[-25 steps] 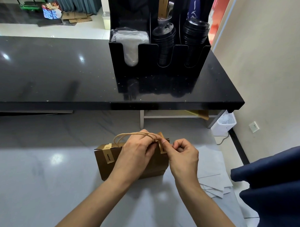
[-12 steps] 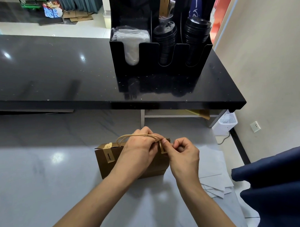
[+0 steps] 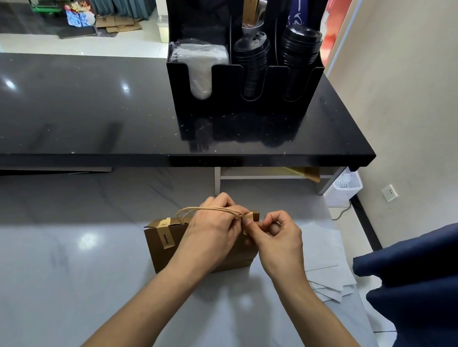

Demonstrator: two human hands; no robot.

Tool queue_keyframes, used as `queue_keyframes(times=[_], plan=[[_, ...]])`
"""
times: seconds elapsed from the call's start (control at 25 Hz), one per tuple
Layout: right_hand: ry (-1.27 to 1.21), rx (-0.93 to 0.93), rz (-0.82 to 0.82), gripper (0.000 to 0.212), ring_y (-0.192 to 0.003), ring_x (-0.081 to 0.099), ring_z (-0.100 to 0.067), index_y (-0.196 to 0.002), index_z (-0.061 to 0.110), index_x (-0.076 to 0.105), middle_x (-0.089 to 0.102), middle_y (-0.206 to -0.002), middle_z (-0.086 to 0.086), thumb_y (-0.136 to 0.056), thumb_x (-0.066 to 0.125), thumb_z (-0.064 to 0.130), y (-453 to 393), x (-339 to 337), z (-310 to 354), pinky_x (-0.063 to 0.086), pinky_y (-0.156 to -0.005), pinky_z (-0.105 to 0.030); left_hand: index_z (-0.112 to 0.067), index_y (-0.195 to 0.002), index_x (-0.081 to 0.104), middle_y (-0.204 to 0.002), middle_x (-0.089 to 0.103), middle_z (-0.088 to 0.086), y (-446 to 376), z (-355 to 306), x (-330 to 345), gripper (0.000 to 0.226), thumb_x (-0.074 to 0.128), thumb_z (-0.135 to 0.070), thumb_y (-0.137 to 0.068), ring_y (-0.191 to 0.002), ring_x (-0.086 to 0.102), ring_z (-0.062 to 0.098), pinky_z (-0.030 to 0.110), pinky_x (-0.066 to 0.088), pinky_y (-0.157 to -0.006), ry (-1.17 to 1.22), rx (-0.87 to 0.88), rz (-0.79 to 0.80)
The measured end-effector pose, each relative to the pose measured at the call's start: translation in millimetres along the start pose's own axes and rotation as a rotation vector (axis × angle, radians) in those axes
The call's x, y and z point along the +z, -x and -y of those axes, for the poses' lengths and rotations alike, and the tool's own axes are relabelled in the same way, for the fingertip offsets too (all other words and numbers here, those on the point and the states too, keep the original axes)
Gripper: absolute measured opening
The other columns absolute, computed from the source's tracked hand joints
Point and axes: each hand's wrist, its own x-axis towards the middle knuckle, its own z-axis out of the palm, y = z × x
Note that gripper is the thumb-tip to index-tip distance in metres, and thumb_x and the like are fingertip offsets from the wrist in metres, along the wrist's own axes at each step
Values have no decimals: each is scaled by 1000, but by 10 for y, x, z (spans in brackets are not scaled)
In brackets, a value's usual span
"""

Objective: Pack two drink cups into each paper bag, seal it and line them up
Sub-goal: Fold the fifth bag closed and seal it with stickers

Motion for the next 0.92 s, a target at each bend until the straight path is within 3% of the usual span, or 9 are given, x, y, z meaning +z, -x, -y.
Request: queue_keyframes(times=[0.24, 0.44, 0.68, 0.92], plan=[[78, 40, 32, 38, -46, 59, -7, -80, 10, 50, 66, -55, 0, -82, 85, 24, -61, -88, -56, 46, -47, -20, -24, -116, 73, -103, 56, -3, 2, -12, 13, 23, 59, -21, -98, -94, 49, 15, 38, 50, -78, -15, 0, -11], [185, -16, -7, 37, -59, 57, -18, -78, 16, 52, 67, -66, -6, -79, 85, 32, -90, -87, -138, 51, -61, -40, -28, -113, 72, -101, 53, -8, 3, -15, 33, 23, 60, -35, -95, -93, 48, 10, 33, 52, -77, -6, -13, -14], [319, -69, -19, 39, -61, 57, -7, -89, 32, 54, 64, -71, 5, -73, 84, 52, -127, -128, -214, 47, -59, -30, -27, -102, 73, -99, 58, -7, -56, -29, 71, 14, 62, -35, -97, -92, 50, 12, 31, 50, -78, -20, -16, -50], [349, -78, 137, 13, -66, 53, -9, -78, 32, 75, 64, -83, 2, -74, 87, 34, -190, -168, -346, 49, -67, -30, -20, -107, 75, -102, 66, -3, -33, -25, 81, 21, 59, -32, -100, -91, 54, 17, 33, 47, -77, -84, 36, -86]])
